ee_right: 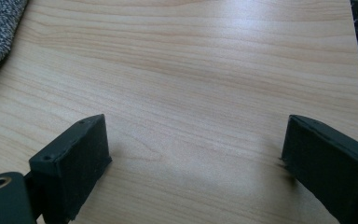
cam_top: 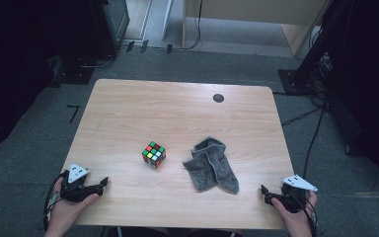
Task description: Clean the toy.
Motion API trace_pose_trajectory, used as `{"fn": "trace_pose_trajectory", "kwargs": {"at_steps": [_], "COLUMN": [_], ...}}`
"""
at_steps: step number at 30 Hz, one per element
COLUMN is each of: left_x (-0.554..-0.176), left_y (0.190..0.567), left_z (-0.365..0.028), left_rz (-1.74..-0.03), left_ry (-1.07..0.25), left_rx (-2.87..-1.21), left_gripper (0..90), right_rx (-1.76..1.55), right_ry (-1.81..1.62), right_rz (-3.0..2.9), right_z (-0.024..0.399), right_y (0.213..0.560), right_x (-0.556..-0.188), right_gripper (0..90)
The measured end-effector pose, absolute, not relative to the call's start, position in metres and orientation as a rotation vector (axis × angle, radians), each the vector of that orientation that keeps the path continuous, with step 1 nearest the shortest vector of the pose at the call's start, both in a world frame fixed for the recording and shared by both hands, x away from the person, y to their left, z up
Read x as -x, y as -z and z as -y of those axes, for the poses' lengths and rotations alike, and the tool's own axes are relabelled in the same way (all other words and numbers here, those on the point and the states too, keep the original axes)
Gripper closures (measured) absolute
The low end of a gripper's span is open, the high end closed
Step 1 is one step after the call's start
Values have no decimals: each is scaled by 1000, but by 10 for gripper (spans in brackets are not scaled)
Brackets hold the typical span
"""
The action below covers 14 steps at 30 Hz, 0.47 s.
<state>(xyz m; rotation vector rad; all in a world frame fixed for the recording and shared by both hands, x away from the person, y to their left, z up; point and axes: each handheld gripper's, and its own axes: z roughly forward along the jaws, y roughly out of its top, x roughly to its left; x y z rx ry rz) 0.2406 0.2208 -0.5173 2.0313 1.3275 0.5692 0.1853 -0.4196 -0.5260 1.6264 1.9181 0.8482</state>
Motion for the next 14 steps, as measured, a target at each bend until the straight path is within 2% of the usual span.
{"fn": "trace_pose_trajectory", "kwargs": {"at_steps": [14], "left_x": [-242], "left_y": [517], "left_z": [-220], "left_rz": [-1316], "left_ry": [-564], "left_rx": [-2037], "left_gripper": [161], "right_rx": [-1638], "right_ry": [-845], "right_rz": [-1903], "right_z": [420], "right_y": [526], "right_x": [-185], "right_gripper": [71]}}
